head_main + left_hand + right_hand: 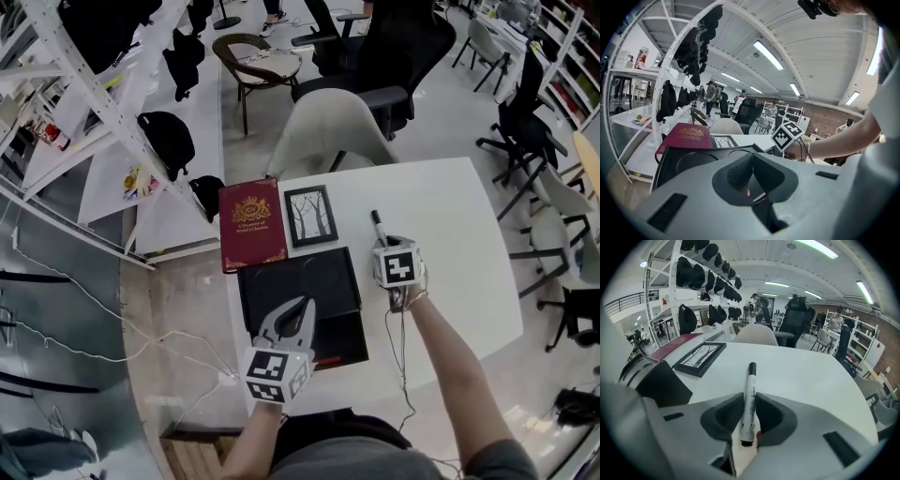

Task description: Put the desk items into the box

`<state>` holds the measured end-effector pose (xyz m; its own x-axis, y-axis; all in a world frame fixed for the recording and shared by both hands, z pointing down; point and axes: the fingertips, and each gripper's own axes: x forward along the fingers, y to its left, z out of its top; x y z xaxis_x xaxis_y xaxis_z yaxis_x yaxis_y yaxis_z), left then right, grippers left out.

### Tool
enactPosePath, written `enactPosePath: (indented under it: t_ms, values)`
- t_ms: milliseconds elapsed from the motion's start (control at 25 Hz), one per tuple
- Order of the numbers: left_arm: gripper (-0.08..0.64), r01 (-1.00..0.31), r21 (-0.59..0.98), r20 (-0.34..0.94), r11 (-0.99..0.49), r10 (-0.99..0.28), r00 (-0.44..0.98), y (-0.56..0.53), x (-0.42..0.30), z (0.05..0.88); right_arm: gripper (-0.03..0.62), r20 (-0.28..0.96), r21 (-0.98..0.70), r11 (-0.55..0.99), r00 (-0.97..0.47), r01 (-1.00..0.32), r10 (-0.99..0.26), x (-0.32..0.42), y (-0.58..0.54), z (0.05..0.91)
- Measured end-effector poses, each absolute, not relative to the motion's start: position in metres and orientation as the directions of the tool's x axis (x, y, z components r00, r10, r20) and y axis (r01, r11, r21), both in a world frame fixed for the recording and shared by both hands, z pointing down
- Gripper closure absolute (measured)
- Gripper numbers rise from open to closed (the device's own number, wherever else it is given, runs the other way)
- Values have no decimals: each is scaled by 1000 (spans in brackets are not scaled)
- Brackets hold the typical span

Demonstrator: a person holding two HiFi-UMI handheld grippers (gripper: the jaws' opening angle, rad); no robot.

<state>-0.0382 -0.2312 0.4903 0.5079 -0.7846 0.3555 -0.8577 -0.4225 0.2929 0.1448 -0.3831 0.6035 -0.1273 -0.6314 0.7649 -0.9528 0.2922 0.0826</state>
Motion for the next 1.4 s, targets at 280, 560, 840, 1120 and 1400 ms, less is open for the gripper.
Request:
enactPosePath:
  t_ms: [280,560,840,1120,1400]
  values:
    - [552,-862,292,354,-414,-790,500,-230,-42,489,515,771,86,281,-115,-956,-627,145,-381,604]
    - [552,-860,288,351,-421,-789,504,-228,-39,487,518,750,36,234,-128,-972,-648,152,-375,595]
    - [552,-853,280,337,-441,-786,517,-225,-30,482,517,676,-21,279,-220,-960,-703,139,-358,560]
    - [552,-852,265,330,-453,-787,521,-220,-26,476,517,601,-70,297,-278,-952,-749,136,-331,523]
    - [552,-854,249,319,-456,-794,517,-212,-24,469,517,518,-117,333,-343,-936,-783,130,-295,484]
